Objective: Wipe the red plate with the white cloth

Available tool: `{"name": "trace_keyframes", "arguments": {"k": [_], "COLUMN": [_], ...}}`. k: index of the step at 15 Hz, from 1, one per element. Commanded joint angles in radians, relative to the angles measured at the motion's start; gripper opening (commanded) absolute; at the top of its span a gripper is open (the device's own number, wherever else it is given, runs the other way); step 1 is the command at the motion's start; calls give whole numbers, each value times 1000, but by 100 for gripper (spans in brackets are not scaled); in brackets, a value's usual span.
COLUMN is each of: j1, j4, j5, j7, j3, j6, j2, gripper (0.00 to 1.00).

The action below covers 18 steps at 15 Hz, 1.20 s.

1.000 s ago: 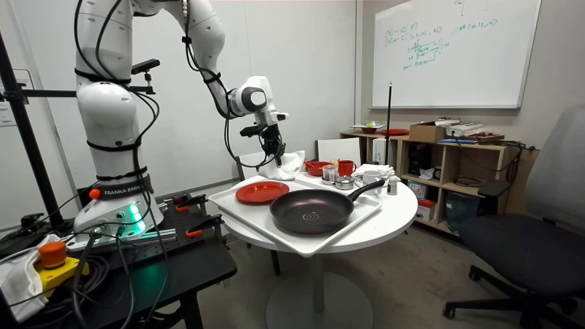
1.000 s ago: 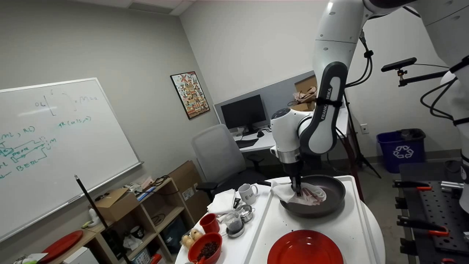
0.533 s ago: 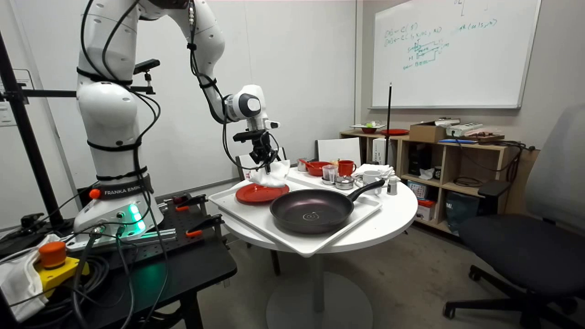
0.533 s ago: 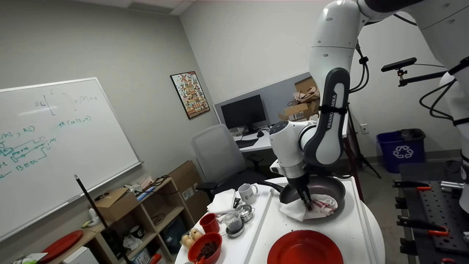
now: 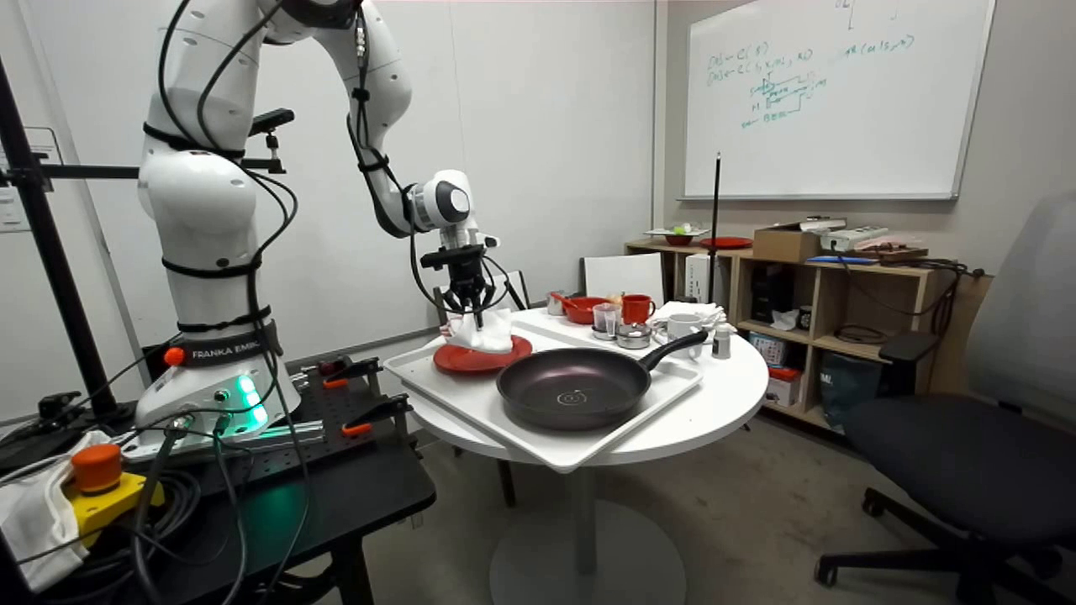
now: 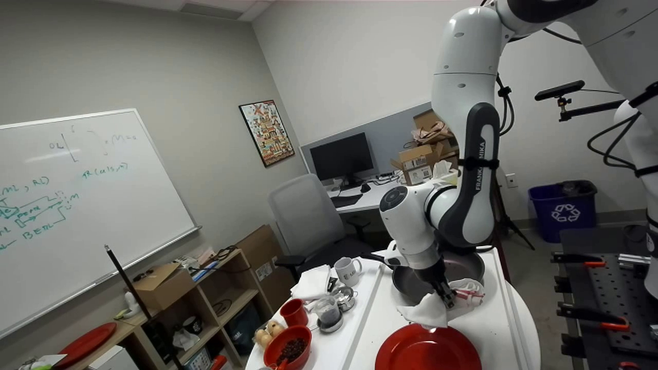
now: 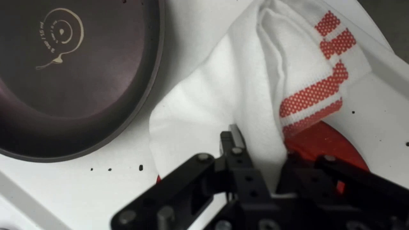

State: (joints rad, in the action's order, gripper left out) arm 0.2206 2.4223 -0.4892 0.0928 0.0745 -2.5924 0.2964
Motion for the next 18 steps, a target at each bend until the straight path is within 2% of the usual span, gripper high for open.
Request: {"name": "trace_keyframes", "arguments": {"k": [1,10,11,18], "j1": [-3,-3,-9,-55], "j4": [-1,-1,-13,-58], "j5": [-9,-16,-11,72], "j7": [2,8,32,229], "j3": [5,5,7,70], "j6": [4,5,15,3], "j2": [0,0,6,35], "gripper": [16,16,8,8]}}
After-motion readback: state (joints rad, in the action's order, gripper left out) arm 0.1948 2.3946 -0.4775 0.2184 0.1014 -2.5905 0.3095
